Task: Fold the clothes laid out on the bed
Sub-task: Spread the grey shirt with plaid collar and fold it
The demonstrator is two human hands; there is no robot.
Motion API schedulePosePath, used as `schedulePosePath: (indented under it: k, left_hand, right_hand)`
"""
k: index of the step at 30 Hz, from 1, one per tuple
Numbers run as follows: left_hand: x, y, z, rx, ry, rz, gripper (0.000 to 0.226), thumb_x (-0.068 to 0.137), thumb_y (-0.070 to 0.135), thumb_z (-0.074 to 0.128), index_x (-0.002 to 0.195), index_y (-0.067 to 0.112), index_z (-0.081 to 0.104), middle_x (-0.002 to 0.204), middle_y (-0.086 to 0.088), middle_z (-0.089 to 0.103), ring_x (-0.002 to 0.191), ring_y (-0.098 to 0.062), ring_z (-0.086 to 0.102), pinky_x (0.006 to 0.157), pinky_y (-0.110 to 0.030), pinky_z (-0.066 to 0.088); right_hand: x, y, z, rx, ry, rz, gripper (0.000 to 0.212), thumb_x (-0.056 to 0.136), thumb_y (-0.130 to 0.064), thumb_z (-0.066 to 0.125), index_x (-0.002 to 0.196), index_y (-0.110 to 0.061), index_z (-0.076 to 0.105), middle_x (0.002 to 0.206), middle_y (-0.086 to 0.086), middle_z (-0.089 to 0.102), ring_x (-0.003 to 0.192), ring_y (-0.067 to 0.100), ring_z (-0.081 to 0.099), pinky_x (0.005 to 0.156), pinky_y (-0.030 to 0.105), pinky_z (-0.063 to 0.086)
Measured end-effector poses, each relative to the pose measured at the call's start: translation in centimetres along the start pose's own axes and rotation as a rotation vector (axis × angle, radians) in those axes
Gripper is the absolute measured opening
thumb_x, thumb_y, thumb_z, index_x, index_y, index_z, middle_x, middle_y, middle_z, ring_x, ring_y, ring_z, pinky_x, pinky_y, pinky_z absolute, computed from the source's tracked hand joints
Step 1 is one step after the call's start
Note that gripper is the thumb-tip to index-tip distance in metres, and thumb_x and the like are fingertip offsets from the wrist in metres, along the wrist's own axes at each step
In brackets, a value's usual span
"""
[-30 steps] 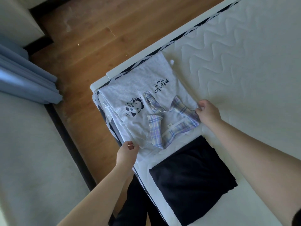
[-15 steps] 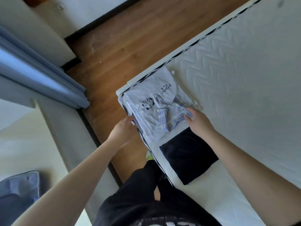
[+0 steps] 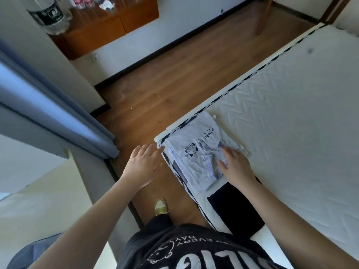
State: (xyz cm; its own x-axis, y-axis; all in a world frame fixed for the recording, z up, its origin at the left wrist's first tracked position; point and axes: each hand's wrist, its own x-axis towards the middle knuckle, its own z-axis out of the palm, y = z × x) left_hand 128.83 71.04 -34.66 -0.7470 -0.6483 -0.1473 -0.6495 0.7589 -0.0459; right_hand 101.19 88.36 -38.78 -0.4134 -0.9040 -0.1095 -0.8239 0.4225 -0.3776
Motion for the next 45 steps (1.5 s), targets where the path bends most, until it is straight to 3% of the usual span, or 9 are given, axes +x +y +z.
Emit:
schedulePosePath:
  k: [5,13,19,25,30,36,38,42,45]
  left_hand:
    - [3.0,-5.8,-0.2,-0.016,0.040,0.081,0.063,0.084,0.035,0.070,0.141,0.023,0.048,0.139,-0.007,0.054,0.132,-0.032,0.047,0.110,-0.052,0.035]
    - [7.1,-15.1,-1.5,-0.051,0.037,0.217,0.057,0.084,0.029,0.071,0.138,0.020,0.054,0.139,-0.007,0.054,0.133,-0.030,0.048,0.111,-0.051,0.035]
    - [13.0,-17.4,-2.4,-0.016,-0.001,0.315,0.055,0.098,0.038,0.048,0.150,0.026,0.034,0.155,-0.004,0.033,0.146,-0.025,0.024,0.120,-0.046,0.013]
    - [20.5,-17.5,-3.4,0.037,0.066,0.496,0.051,0.092,0.033,0.059,0.141,0.021,0.049,0.144,-0.009,0.049,0.138,-0.029,0.041,0.117,-0.051,0.026]
    - [27.4,-17.3,-4.1,0.106,-0.010,0.633,0.054,0.101,0.042,0.032,0.152,0.027,0.026,0.158,-0.007,0.029,0.148,-0.026,0.021,0.121,-0.050,0.011]
    - [34.5,-15.8,-5.7,0.174,-0.032,0.782,0.057,0.102,0.047,0.019,0.156,0.030,0.008,0.164,-0.004,0.011,0.151,-0.022,0.002,0.122,-0.048,0.001]
    - [36.6,-15.3,-5.9,0.168,-0.024,0.835,0.057,0.102,0.048,0.019,0.155,0.030,0.011,0.164,-0.003,0.012,0.151,-0.021,0.002,0.122,-0.049,0.002]
    - [41.4,-14.1,-5.7,0.123,0.081,1.039,0.054,0.098,0.045,0.037,0.148,0.024,0.038,0.157,-0.007,0.033,0.148,-0.025,0.023,0.120,-0.052,0.018]
    - [45.6,-12.9,-4.9,0.115,0.096,1.200,0.055,0.096,0.045,0.046,0.146,0.022,0.044,0.156,-0.007,0.035,0.147,-0.026,0.025,0.119,-0.053,0.019]
  right_hand:
    - [4.6,-5.1,1.8,-0.071,-0.083,0.103,0.058,0.100,-0.039,0.044,0.151,-0.013,0.032,0.156,0.010,0.034,0.143,0.026,0.032,0.114,0.038,0.026]
    - [10.2,-13.5,2.6,-0.113,-0.060,0.187,0.056,0.100,-0.041,0.042,0.149,-0.016,0.033,0.154,0.008,0.037,0.141,0.026,0.034,0.114,0.040,0.029]
    - [12.7,-14.0,2.5,-0.153,-0.064,0.277,0.058,0.100,-0.040,0.043,0.151,-0.015,0.032,0.155,0.009,0.035,0.142,0.025,0.032,0.115,0.040,0.028]
    - [16.4,-11.9,2.9,-0.187,-0.027,0.401,0.059,0.101,-0.042,0.041,0.152,-0.015,0.030,0.157,0.010,0.031,0.144,0.025,0.031,0.116,0.039,0.025]
    - [20.4,-11.3,2.8,-0.109,-0.036,0.538,0.060,0.102,-0.043,0.036,0.155,-0.018,0.023,0.161,0.008,0.023,0.147,0.025,0.023,0.119,0.040,0.018]
    - [22.9,-12.1,2.0,-0.146,-0.036,0.626,0.061,0.102,-0.045,0.033,0.155,-0.017,0.021,0.161,0.010,0.022,0.148,0.028,0.019,0.120,0.044,0.014]
    - [23.3,-12.2,2.0,-0.128,-0.025,0.697,0.062,0.102,-0.046,0.032,0.156,-0.017,0.019,0.161,0.009,0.020,0.148,0.028,0.017,0.121,0.044,0.011]
    - [24.7,-13.1,3.1,-0.112,-0.017,0.876,0.063,0.101,-0.050,0.025,0.156,-0.022,0.013,0.163,0.005,0.014,0.150,0.024,0.011,0.122,0.042,0.007]
    - [26.3,-14.3,4.3,-0.081,0.041,1.016,0.062,0.101,-0.049,0.031,0.155,-0.021,0.020,0.162,0.006,0.019,0.149,0.025,0.016,0.122,0.043,0.009]
